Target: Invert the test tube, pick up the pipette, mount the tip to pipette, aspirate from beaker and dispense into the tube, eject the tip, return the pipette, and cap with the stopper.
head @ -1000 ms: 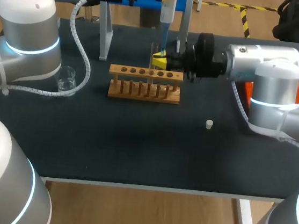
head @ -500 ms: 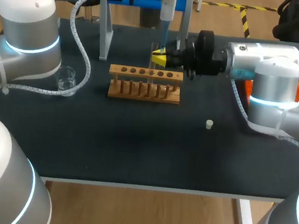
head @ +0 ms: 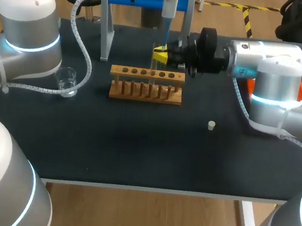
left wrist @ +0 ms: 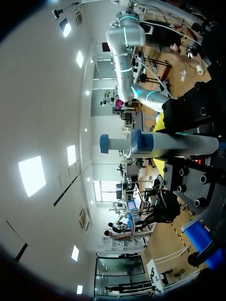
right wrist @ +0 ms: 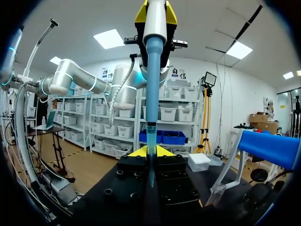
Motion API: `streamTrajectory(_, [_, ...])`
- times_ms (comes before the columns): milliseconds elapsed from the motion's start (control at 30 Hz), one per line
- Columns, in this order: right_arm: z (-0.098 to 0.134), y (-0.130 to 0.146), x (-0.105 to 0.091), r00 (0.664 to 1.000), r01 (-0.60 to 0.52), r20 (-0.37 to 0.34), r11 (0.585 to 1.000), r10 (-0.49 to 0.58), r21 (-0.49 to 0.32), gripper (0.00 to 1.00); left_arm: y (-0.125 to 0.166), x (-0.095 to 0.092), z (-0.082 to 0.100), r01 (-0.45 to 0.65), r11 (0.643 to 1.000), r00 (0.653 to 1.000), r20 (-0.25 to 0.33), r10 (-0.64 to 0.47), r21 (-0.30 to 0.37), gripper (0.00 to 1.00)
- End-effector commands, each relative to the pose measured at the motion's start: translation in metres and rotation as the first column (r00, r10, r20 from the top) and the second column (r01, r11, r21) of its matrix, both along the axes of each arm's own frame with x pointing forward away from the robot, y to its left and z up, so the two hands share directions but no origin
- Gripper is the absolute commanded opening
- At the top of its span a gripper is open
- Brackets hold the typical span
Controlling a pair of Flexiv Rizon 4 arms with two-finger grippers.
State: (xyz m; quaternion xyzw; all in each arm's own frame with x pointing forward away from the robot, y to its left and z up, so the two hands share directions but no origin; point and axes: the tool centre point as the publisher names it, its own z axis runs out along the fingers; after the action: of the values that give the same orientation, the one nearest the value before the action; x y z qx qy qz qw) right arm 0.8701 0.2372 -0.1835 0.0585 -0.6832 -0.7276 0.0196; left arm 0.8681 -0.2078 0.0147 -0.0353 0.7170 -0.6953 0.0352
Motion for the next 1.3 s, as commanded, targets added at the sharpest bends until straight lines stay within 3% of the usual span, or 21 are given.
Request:
streamTrajectory(33, [0.009, -0.001, 0.002, 1.000, -0.006, 0.002, 1.000, 0.006, -0.003, 0.00, 0.000, -0.001, -0.010, -0.001, 1.000, 1.000, -0.001, 0.001, -0.001, 0.00])
streamTrajectory(100, [0.006, -0.001, 0.001, 1.000, -0.011, 0.001, 1.000, 0.011, -0.009, 0.06, 0.000, -0.001, -0.010, -0.001, 1.000, 1.000, -0.001, 0.001, -0.001, 0.00])
streamTrajectory(167, [0.001, -0.002, 0.000, 1.000, -0.008, -0.001, 1.000, 0.008, -0.021, 0.90, 0.000, -0.001, -0.010, -0.001, 1.000, 1.000, -0.001, 0.001, -0.001, 0.00])
streamTrajectory(200, [-0.001, -0.002, 0.000, 1.000, -0.007, -0.003, 1.000, 0.007, -0.023, 1.00, 0.000, -0.001, -0.010, -0.001, 1.000, 1.000, -0.001, 0.001, -0.001, 0.00])
streamTrajectory(500, [-0.015, -0.016, -0.003, 1.000, 0.001, -0.009, 0.998, -0.001, -0.058, 1.00, 0.000, -0.001, -0.010, -0.001, 1.000, 1.000, -0.001, 0.001, -0.001, 0.00])
streamTrajectory(800, [-0.032, -0.048, -0.010, 1.000, 0.024, -0.018, 0.994, -0.026, -0.102, 1.00, 0.000, -0.001, -0.010, -0.001, 1.000, 1.000, -0.001, 0.001, -0.001, 0.00])
streamTrajectory(1300, [-0.039, -0.073, -0.025, 0.999, 0.029, -0.028, 0.992, -0.033, -0.120, 1.00, 0.000, -0.001, -0.010, -0.001, 1.000, 1.000, -0.001, 0.001, -0.001, 0.00])
